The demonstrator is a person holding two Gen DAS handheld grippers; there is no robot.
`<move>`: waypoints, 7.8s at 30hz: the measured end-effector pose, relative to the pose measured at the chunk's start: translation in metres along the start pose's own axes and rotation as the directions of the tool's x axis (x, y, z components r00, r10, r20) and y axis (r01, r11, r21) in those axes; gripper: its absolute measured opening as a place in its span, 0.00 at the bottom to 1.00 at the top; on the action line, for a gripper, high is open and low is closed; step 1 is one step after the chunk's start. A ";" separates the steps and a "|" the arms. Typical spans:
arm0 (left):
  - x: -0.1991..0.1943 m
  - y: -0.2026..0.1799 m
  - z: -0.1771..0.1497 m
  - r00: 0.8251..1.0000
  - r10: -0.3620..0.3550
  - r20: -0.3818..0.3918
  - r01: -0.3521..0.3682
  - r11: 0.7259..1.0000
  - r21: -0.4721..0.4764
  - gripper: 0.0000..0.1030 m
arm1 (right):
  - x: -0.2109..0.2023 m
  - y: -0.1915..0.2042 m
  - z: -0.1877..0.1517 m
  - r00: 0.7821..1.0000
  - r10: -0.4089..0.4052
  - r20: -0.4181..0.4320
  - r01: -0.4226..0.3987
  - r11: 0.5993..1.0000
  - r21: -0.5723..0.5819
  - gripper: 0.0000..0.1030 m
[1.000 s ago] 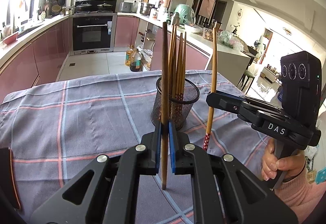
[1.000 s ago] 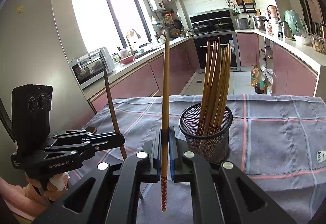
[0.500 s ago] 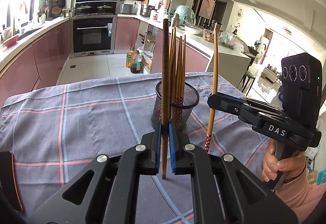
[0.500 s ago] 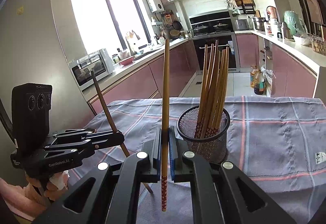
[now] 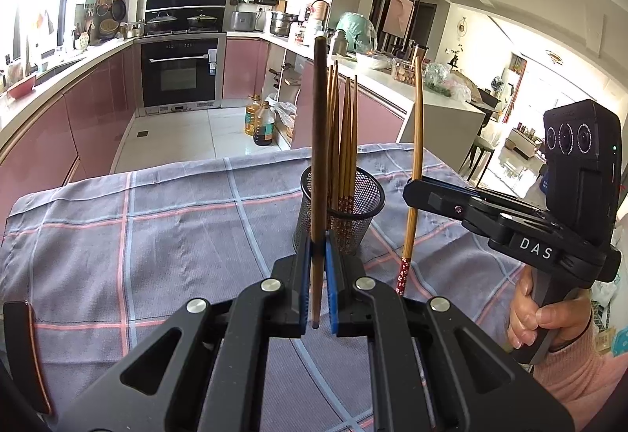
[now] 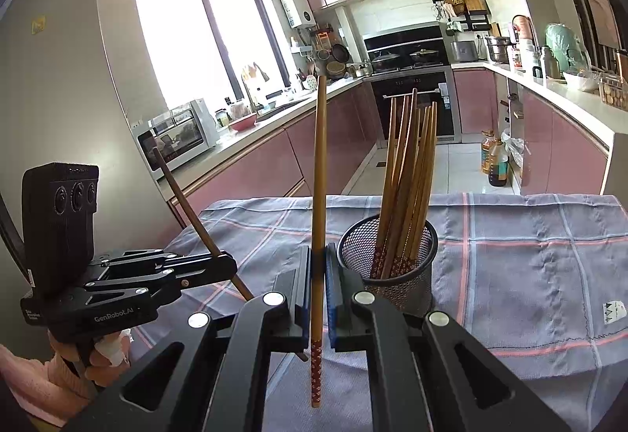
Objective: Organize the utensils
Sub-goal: 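Carry both upright chopsticks over the black mesh cup, then lower both held chopsticks tip-first into the black mesh cup, then open both tools to release the chopsticks and pull back from the cup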
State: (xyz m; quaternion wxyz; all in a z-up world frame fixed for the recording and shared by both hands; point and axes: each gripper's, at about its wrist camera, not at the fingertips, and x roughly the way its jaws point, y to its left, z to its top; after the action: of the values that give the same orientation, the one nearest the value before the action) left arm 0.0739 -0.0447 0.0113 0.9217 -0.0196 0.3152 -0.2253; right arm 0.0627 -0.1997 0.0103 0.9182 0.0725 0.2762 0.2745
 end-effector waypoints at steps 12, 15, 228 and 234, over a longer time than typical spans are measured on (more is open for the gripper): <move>-0.002 -0.002 0.006 1.000 -0.003 0.004 0.003 1.000 0.007 0.08 | -0.001 -0.001 0.006 1.000 0.005 0.009 -0.005 1.000 -0.003 0.06; -0.002 -0.002 0.009 1.000 -0.005 0.004 0.005 1.000 0.009 0.08 | -0.001 -0.002 0.007 1.000 0.005 0.011 -0.005 1.000 -0.006 0.06; 0.043 -0.003 0.063 0.999 -0.011 -0.047 0.016 0.994 0.112 0.08 | 0.069 -0.051 0.032 0.996 -0.084 -0.020 0.086 0.993 0.078 0.06; 0.055 0.006 0.066 0.998 -0.012 -0.061 0.017 0.996 0.083 0.08 | 0.072 -0.052 0.033 0.996 -0.086 -0.029 0.088 0.993 0.083 0.07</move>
State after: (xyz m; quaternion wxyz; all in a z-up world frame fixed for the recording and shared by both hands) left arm 0.1535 -0.0704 0.0310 0.9101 0.0236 0.3330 -0.2455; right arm 0.1549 -0.2031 -0.0107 0.9219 0.0955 0.3020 0.2231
